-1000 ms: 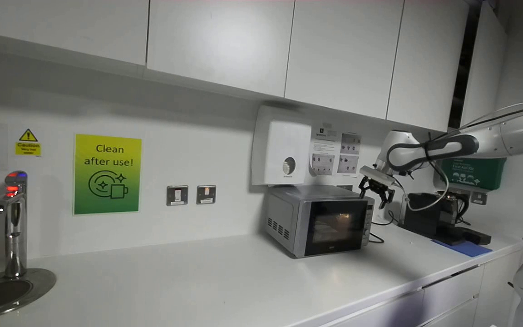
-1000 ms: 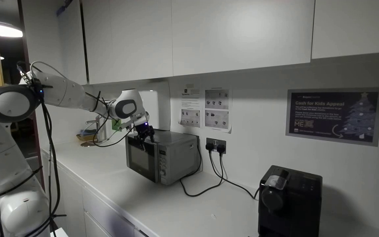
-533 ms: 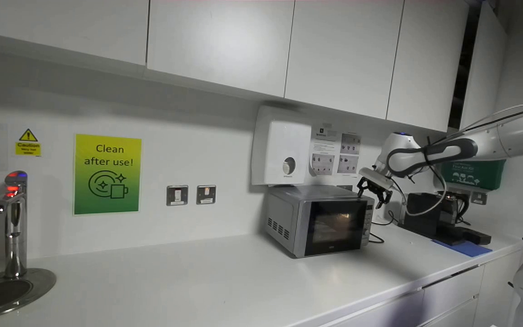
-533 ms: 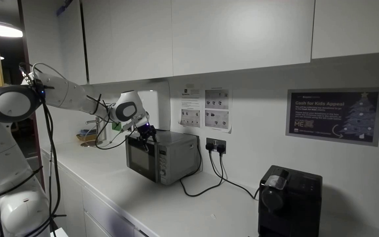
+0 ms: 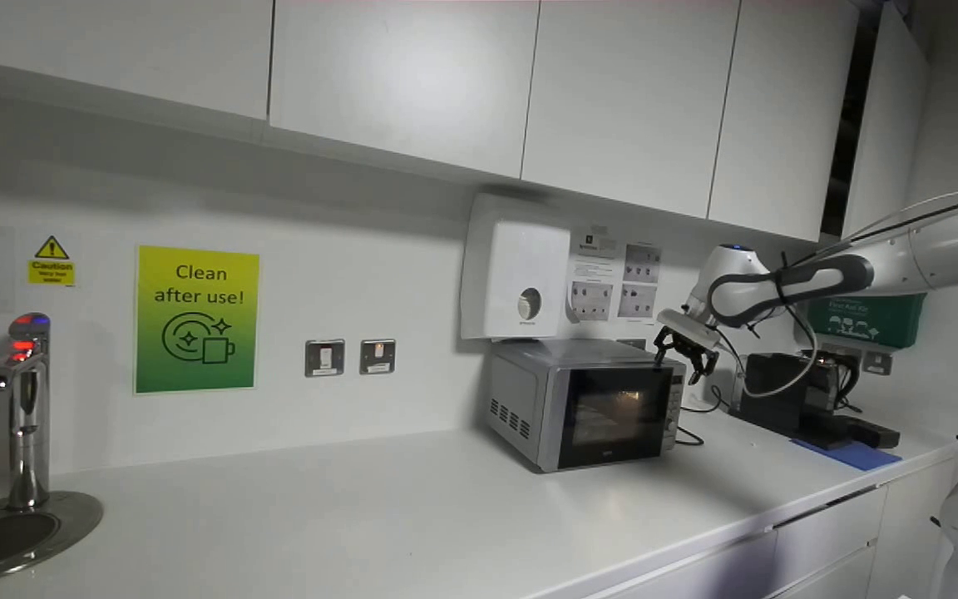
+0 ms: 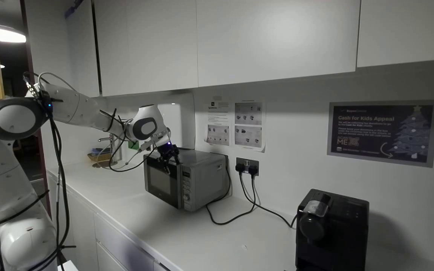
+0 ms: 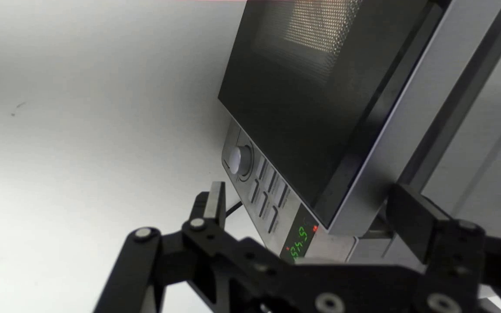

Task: Pull open the microwave door fully

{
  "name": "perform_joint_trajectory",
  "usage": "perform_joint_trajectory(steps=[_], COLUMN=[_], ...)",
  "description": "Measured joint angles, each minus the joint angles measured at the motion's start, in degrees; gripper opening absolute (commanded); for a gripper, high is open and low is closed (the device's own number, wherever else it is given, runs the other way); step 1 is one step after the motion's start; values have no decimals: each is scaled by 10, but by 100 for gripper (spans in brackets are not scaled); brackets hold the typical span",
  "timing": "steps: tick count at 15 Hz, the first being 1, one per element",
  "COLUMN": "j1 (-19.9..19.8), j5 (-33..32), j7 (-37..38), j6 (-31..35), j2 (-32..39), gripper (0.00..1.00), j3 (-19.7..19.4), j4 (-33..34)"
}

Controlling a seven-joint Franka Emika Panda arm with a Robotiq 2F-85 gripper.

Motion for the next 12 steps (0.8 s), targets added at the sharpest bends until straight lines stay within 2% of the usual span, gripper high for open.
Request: perform_joint_trajectory(steps=[12], j1=[0], j5=[2], j7=[-3], j6=[32], j2=[17], gripper=[100], j3=[0], j4=[-14])
